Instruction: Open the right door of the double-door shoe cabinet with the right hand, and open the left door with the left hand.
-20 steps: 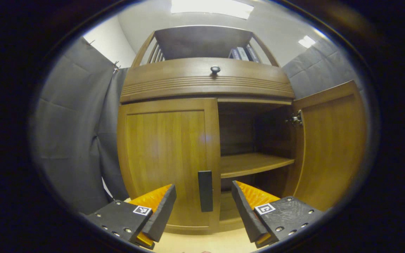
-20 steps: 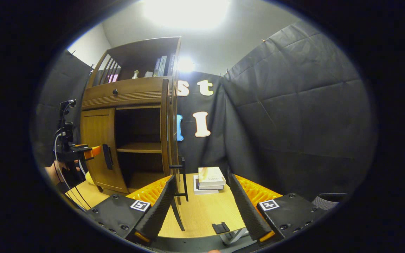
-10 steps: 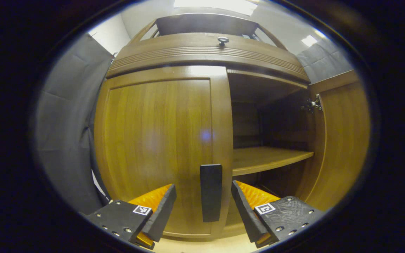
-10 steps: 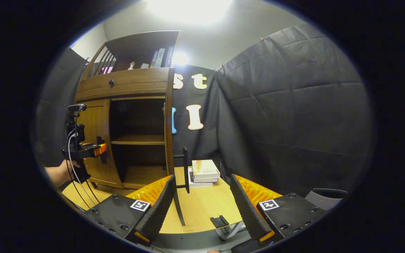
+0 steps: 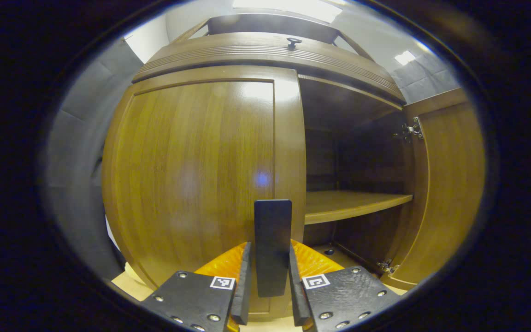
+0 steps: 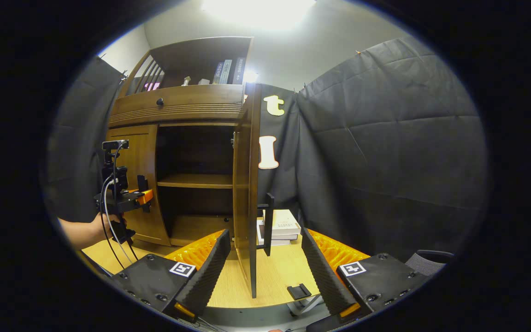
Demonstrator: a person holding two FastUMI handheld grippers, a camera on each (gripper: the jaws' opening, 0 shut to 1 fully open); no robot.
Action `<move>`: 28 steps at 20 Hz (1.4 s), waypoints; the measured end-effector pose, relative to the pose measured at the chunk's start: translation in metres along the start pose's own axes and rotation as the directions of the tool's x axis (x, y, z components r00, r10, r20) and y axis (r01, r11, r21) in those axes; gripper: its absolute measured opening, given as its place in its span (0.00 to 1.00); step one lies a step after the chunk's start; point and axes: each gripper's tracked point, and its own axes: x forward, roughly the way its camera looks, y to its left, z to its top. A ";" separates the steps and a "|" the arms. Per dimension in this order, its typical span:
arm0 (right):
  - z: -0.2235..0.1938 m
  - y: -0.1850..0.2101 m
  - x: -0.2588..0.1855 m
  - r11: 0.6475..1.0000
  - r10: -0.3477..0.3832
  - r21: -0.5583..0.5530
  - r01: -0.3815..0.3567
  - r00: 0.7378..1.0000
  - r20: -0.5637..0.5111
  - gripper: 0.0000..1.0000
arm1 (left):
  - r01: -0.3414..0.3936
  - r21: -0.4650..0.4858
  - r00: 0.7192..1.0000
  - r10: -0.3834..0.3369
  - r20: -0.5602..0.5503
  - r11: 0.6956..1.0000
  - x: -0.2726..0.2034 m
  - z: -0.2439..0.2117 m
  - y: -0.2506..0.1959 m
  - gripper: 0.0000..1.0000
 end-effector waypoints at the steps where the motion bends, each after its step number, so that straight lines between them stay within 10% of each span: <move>1: 0.000 0.003 -0.001 1.000 0.005 0.000 -0.005 1.000 0.002 0.95 | -0.014 0.028 1.000 0.014 -0.001 1.000 -0.003 0.007 -0.007 0.33; 4: 0.002 0.007 -0.003 1.000 0.018 0.006 -0.019 1.000 0.010 0.95 | -0.022 -0.001 0.999 0.022 -0.023 1.000 -0.006 -0.003 -0.003 0.20; 28: -0.008 0.016 -0.002 0.973 0.225 0.046 -0.226 0.974 0.030 0.95 | -0.083 -0.037 0.996 0.082 -0.031 0.996 -0.107 0.023 0.047 0.19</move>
